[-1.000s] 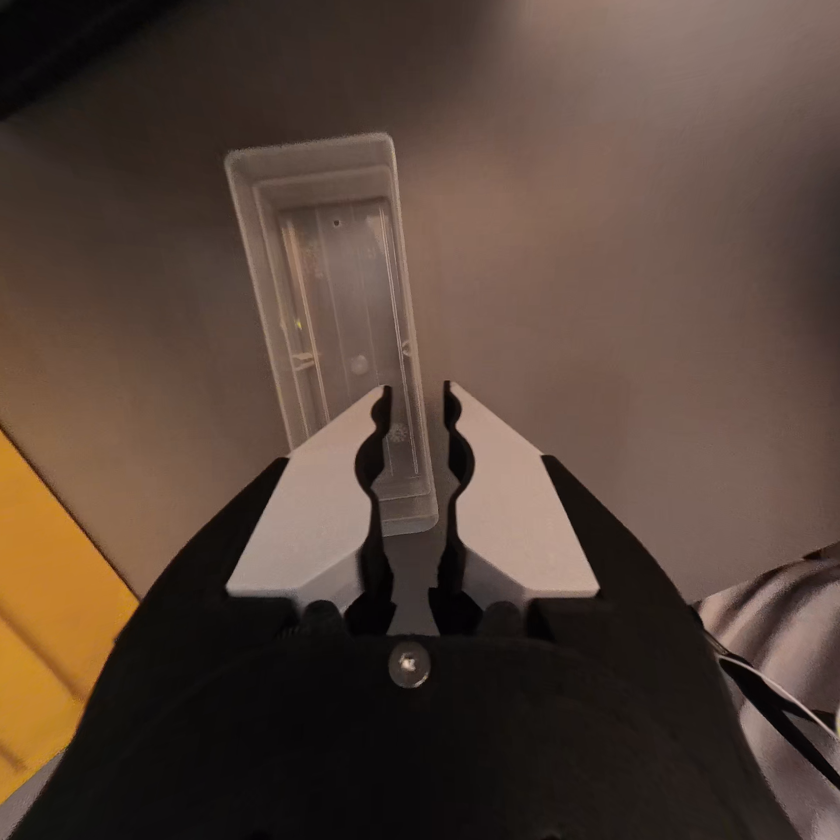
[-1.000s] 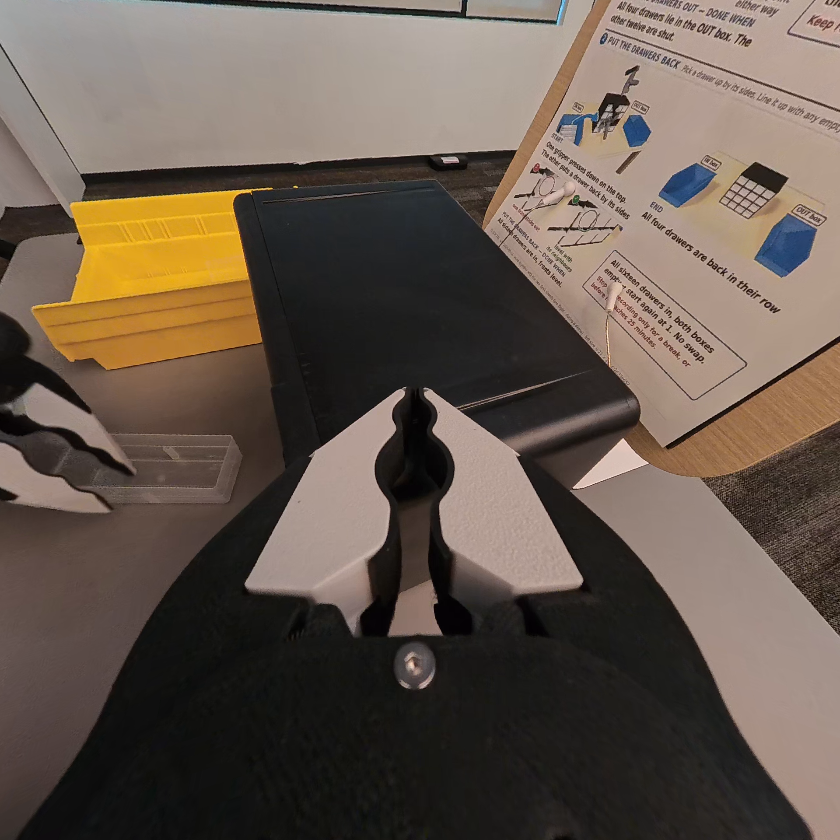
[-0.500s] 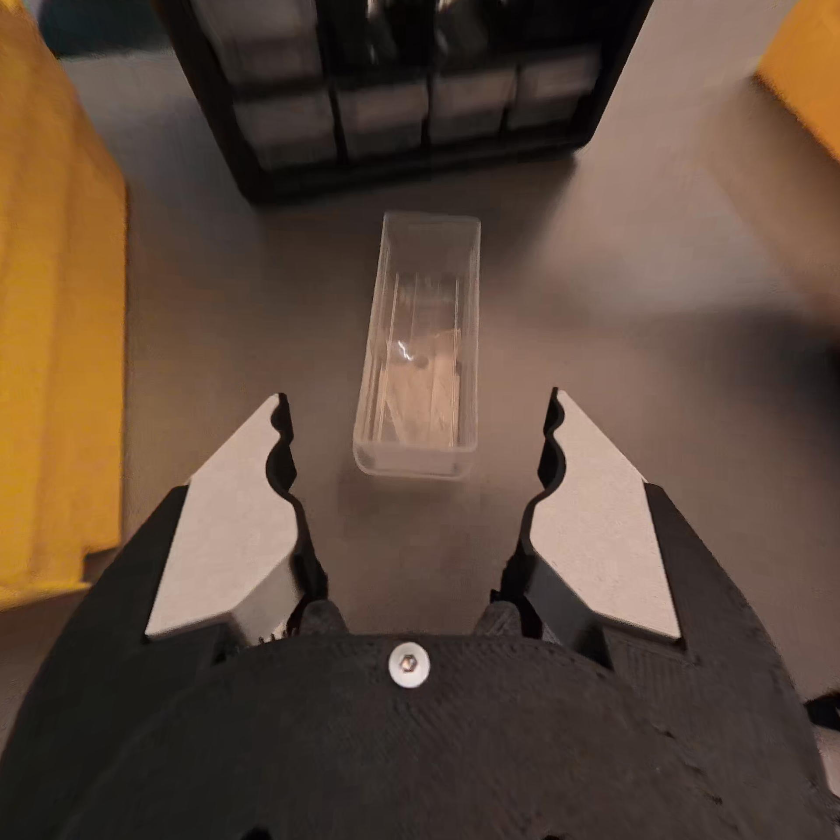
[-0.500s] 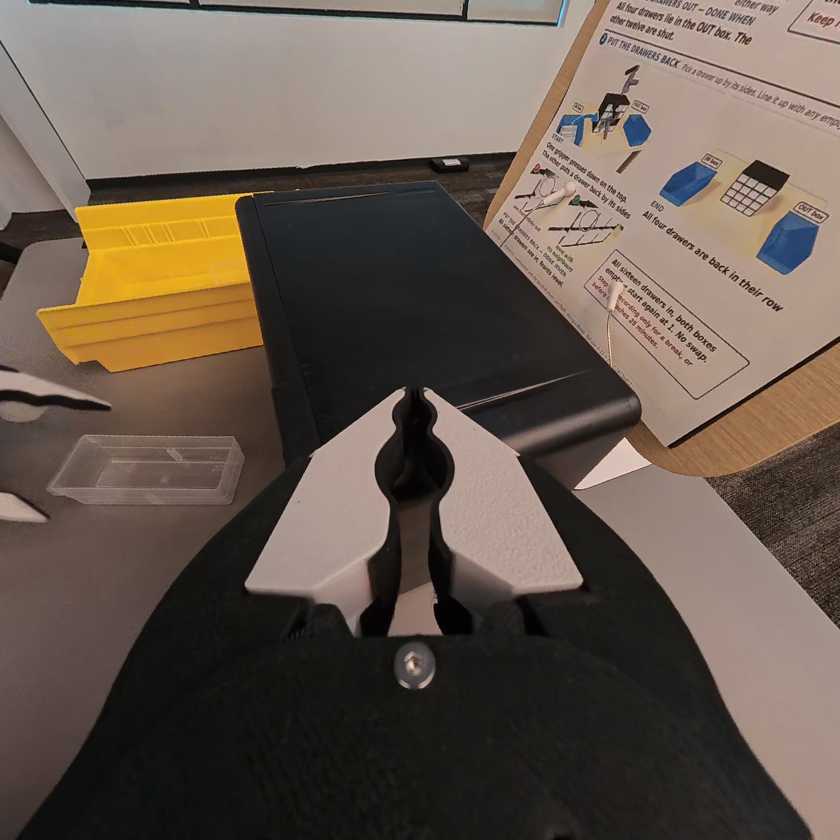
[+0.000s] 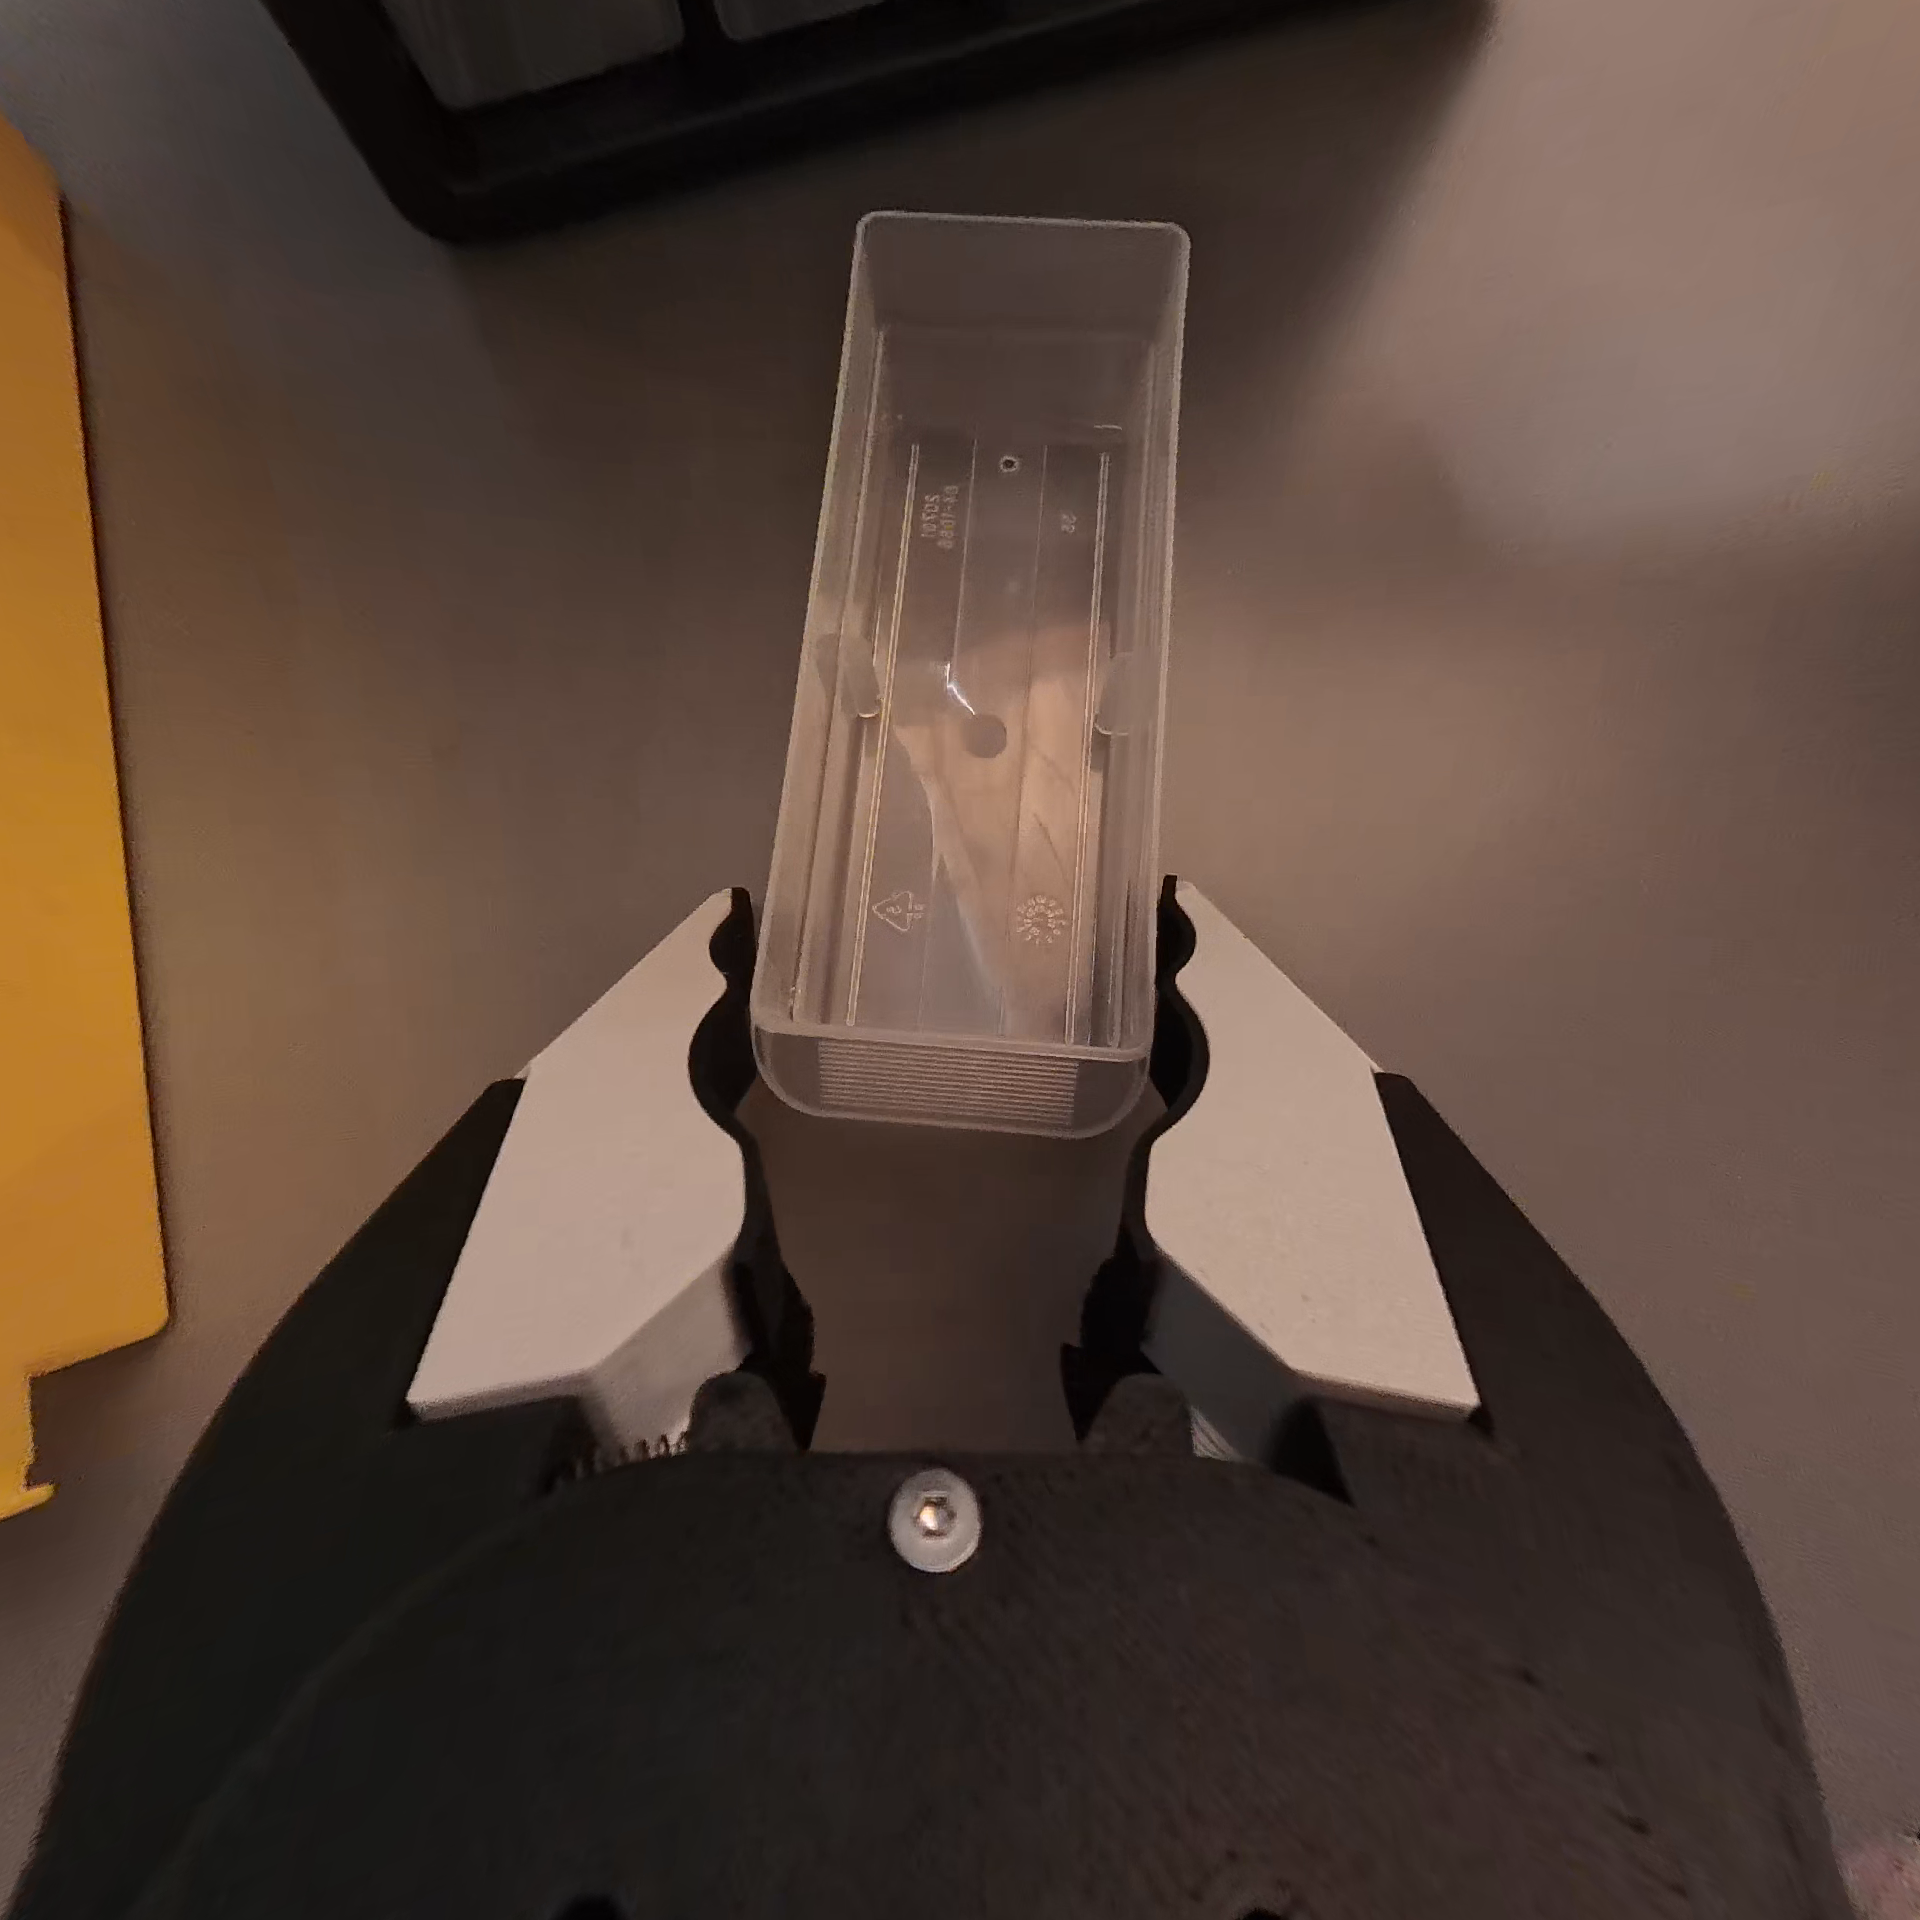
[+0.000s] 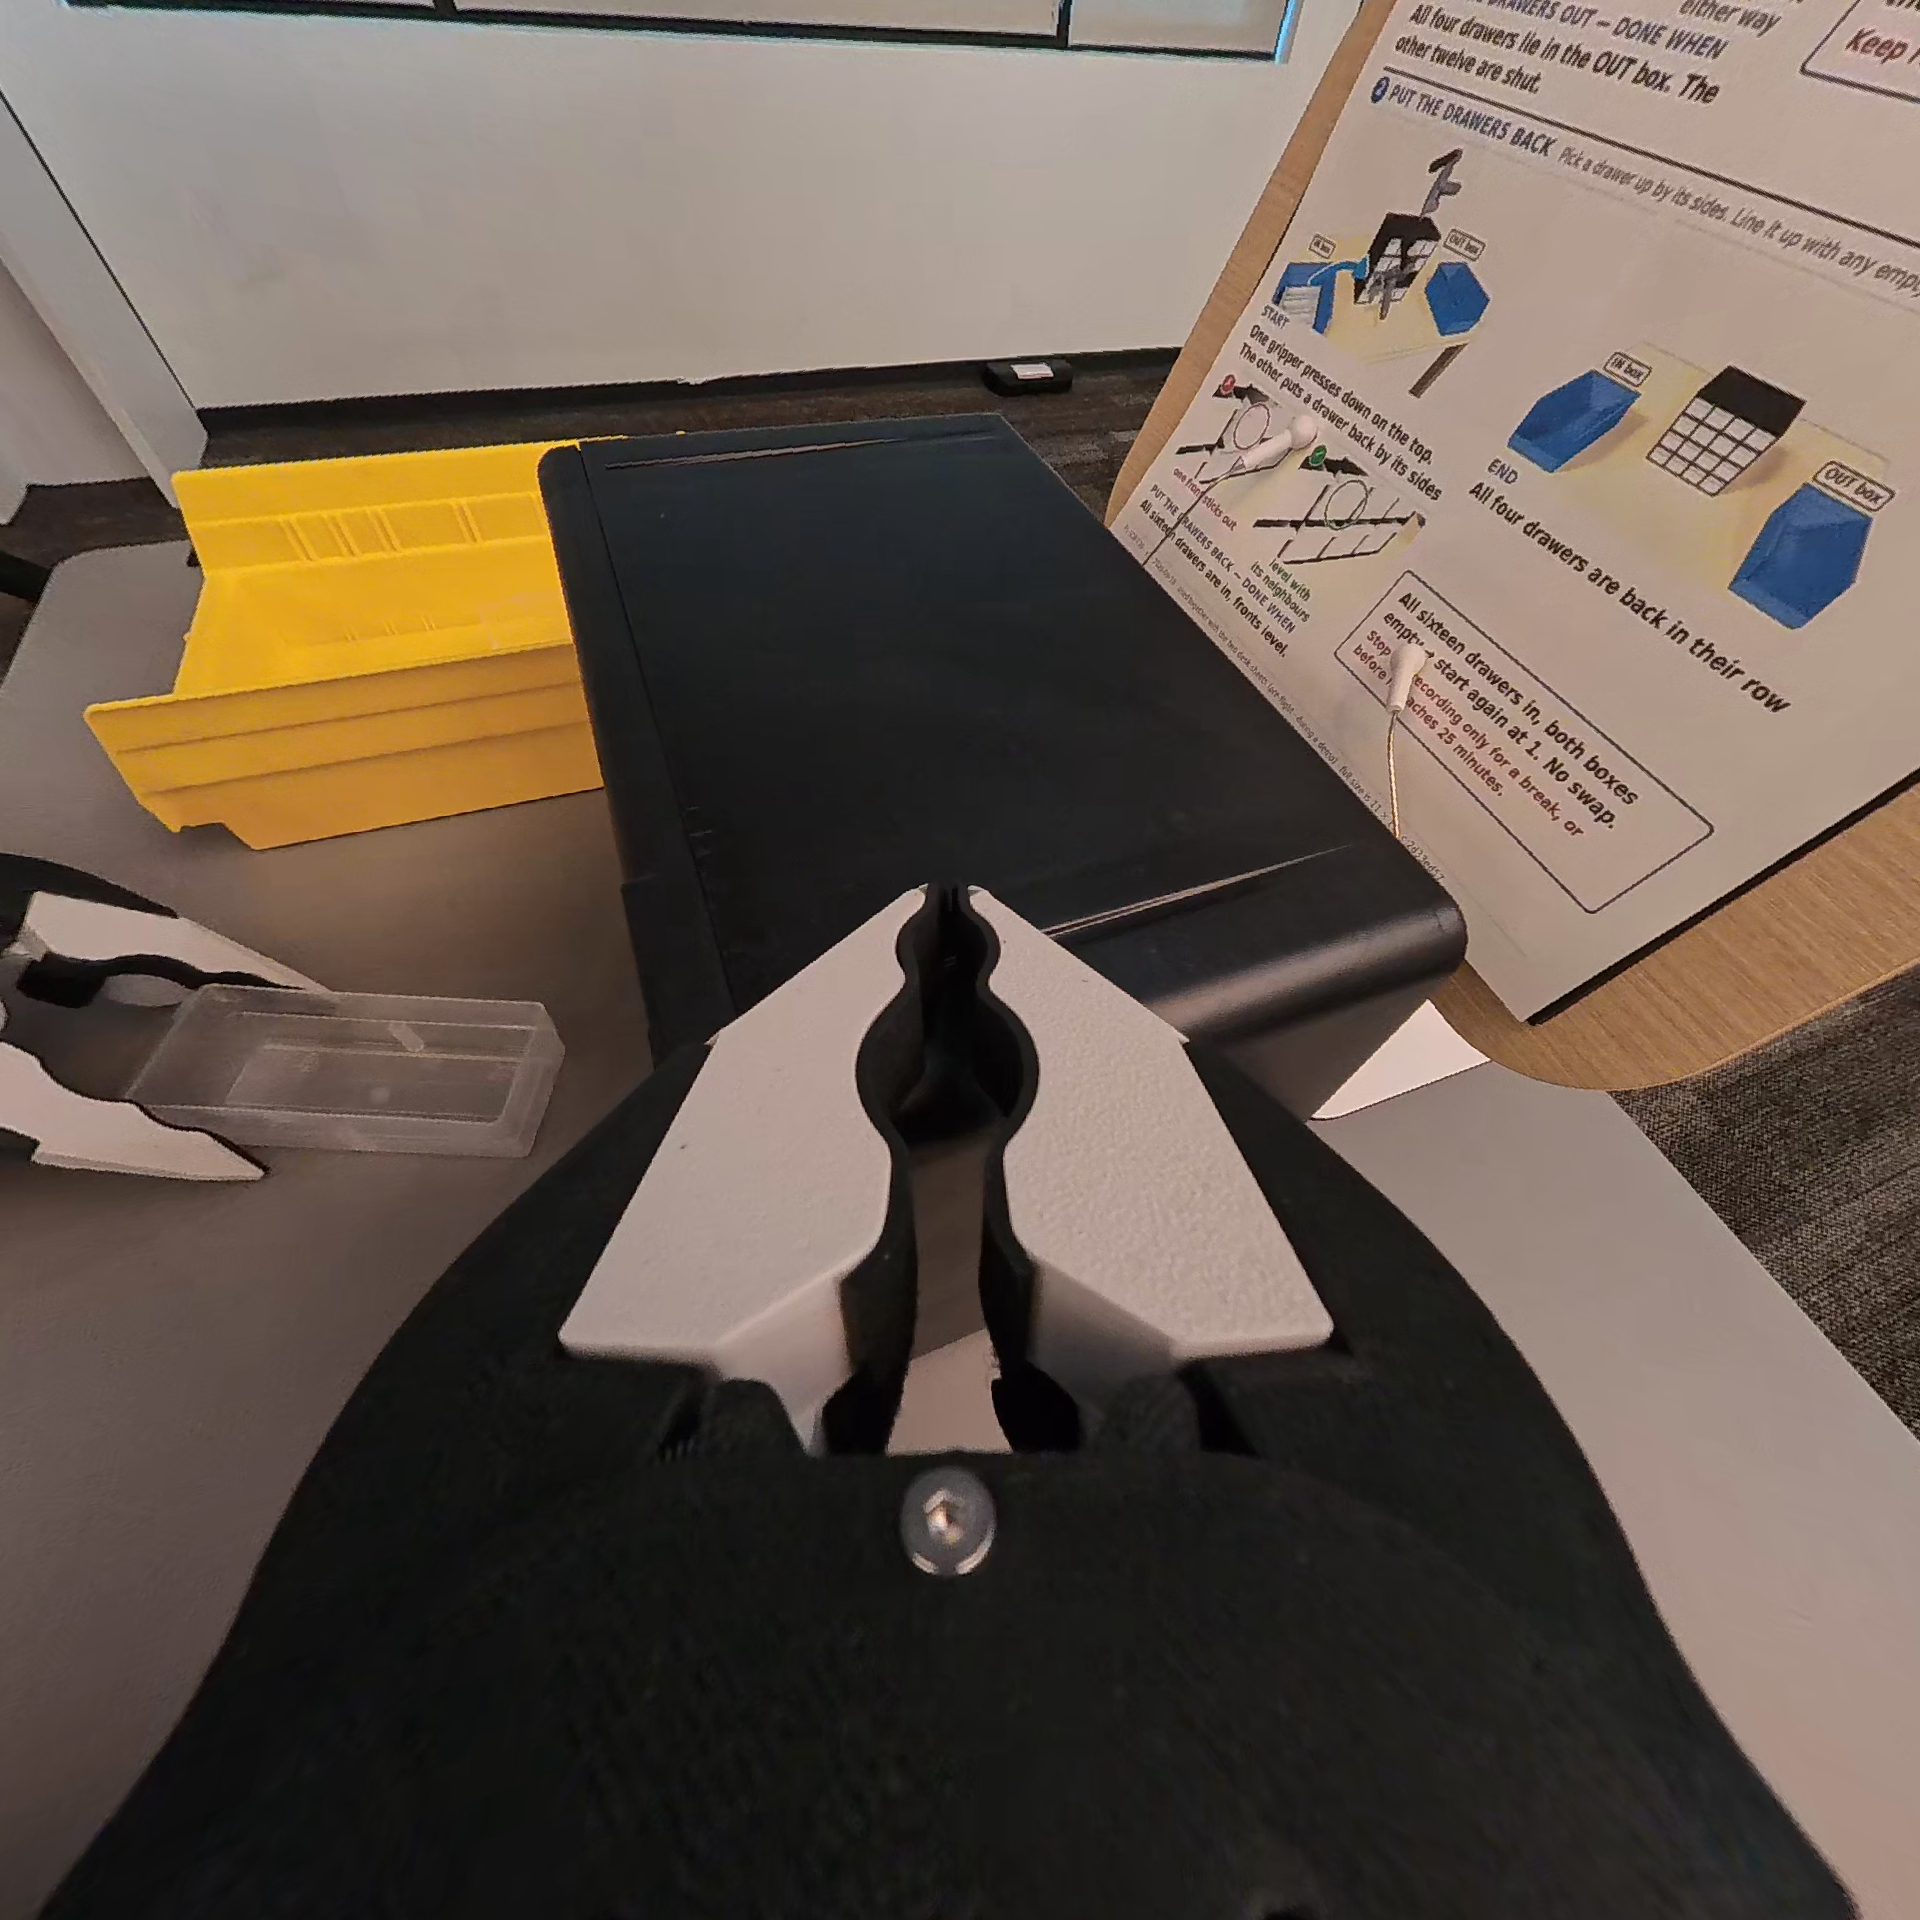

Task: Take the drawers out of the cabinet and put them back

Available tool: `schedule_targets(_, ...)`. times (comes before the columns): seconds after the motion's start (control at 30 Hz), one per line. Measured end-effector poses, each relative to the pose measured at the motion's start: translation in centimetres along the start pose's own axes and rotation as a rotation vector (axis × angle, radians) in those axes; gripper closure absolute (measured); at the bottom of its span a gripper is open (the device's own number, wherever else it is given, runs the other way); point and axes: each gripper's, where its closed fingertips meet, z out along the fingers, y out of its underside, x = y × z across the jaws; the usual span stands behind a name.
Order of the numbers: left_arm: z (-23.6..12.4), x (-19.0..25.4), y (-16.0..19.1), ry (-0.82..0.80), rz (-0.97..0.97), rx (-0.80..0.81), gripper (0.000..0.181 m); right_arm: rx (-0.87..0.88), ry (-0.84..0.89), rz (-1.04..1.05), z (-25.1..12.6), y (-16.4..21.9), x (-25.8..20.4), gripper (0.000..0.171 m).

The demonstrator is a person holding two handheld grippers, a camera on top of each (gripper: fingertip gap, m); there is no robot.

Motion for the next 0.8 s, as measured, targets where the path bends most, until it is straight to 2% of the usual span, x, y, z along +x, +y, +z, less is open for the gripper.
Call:
schedule_targets(0.2, -0.3, -0.5, -0.5, 0.018, 0.015, 0.000, 0.105, -0.001, 0.001, -0.001, 0.0, 0.0, 0.0, 0.171)
schedule_targets(0.43, -1.7, -1.9, -1.6, -0.040, 0.077, 0.013, 0.105, 0.000, 0.000, 0.002, 0.0, 0.0, 0.0, 0.171)
schedule_targets(0.8, -0.9, -1.3, 0.8, 0.087, -0.023, -0.089, 0.105, 0.001, -0.001, 0.002, 0.0, 0.0, 0.0, 0.171)
